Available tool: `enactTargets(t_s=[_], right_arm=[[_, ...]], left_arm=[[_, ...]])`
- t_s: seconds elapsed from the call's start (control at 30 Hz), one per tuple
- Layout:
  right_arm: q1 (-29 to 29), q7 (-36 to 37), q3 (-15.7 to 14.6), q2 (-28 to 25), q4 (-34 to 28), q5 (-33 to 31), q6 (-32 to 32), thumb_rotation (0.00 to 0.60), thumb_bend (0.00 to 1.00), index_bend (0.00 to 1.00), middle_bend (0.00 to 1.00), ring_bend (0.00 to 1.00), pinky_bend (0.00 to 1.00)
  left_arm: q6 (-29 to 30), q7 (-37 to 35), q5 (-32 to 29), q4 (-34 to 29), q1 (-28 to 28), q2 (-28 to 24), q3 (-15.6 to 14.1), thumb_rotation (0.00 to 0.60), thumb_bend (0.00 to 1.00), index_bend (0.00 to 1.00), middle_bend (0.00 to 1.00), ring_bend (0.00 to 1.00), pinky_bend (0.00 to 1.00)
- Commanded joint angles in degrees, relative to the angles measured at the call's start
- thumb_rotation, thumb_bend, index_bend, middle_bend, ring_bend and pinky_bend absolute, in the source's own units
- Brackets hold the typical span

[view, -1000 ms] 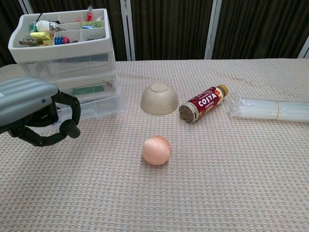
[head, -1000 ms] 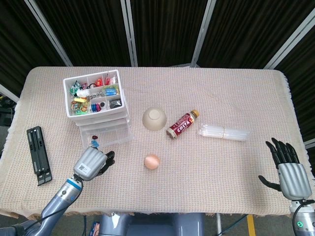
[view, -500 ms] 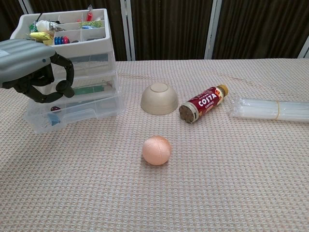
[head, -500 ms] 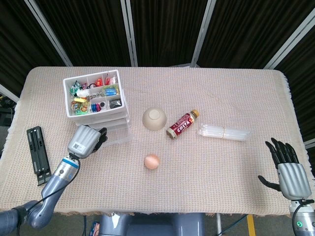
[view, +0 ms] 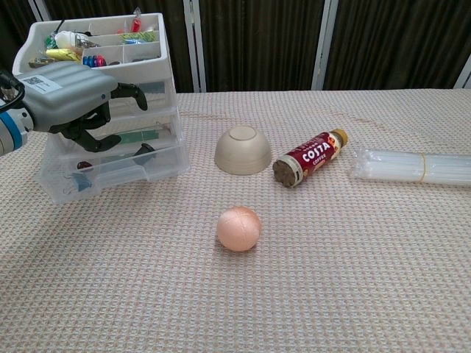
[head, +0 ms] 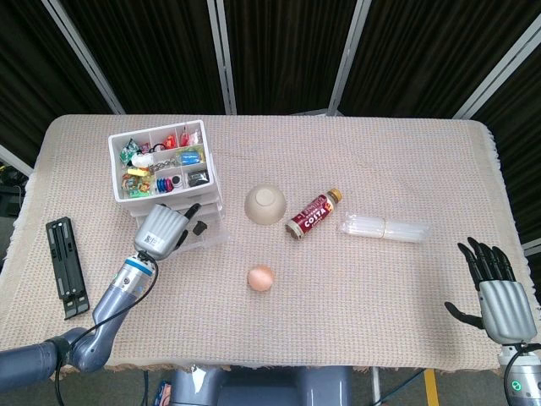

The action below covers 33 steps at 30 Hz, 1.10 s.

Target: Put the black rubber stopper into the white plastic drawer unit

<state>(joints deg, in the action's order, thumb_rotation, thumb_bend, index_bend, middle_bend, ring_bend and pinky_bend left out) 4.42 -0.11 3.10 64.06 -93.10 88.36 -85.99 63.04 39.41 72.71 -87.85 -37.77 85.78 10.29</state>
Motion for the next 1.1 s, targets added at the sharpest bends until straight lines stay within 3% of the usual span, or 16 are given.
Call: enactTargets(t_s=[0.03,0.17,0.27,0.37,0.47,0.57,0.6,0.77,1.1], right_arm=[[0.00,0.00,0.00,-0.02,0.01,0.10,-0.08,0.600,0.06,0.07,0.00,0.00,0.00],[-0.04,-0.10,-0.01,-0.01,-0.01,0.02,-0.07,0.600,0.07,0.07,0.00,0.00,0.00],[-0.05,-0.22,0.04,0.02,0.01,-0.10,-0.06,0.600,0.06,0.07,0.00,0.00,0.00],[-0.06,-0.41,0.05,0.07,-0.03,-0.18,-0.01,0.600,0.07,0.07,0.00,0.00,0.00],[-0.05,-0.57,0.07,0.14,-0.06,-0.13,-0.07,0.600,0.06,0.07,0.00,0.00,0.00],[-0.04,-0.74,0.11,0.25,-0.17,-0.20,-0.05,0.600,0.07,0.07,0.00,0.00,0.00],[-0.05,-0.80,0.12,0.28,-0.17,-0.20,-0.08,0.600,0.07,0.07,0.00,0.00,0.00],[-0.09,-0.94,0.22,0.42,-0.14,-0.24,-0.27,0.600,0.06,0.07,0.00,0.00,0.00],[-0.10,-0.42,0.26,0.27,-0.23,-0.48,-0.07,0.600,0.06,0.07,0.00,0.00,0.00]], left_arm=[[1.06,-0.55,0.89,-0.64,0.58,-0.57,-0.72,0.600,0.41,0.21,0.90,0.82,0.67],[3.11,-2.15,2.95,-2.00,1.87,-2.08,-1.92,0.600,0.41,0.20,0.79,0.73,0.59],[5.14,-4.00,5.38,-3.27,3.61,-3.64,-3.82,0.600,0.41,0.20,0.59,0.57,0.47],[6.76,-6.82,10.11,-4.45,5.71,-6.49,-7.78,0.600,0.43,0.21,0.42,0.44,0.41],[7.34,-7.29,16.46,-3.60,6.40,-9.30,-12.03,0.600,0.62,0.21,0.33,0.38,0.37],[7.81,-5.94,24.70,-0.53,6.04,-11.81,-16.21,0.600,0.95,0.23,0.25,0.29,0.28],[7.74,-5.86,26.17,0.04,5.89,-12.21,-16.97,0.600,0.99,0.23,0.23,0.27,0.25],[4.11,-2.80,32.72,1.36,4.02,-14.65,-20.60,0.600,1.00,0.24,0.12,0.09,0.16],[-6.87,3.35,37.71,-0.33,-0.47,-16.64,-23.06,0.600,1.00,0.24,0.06,0.02,0.12]])
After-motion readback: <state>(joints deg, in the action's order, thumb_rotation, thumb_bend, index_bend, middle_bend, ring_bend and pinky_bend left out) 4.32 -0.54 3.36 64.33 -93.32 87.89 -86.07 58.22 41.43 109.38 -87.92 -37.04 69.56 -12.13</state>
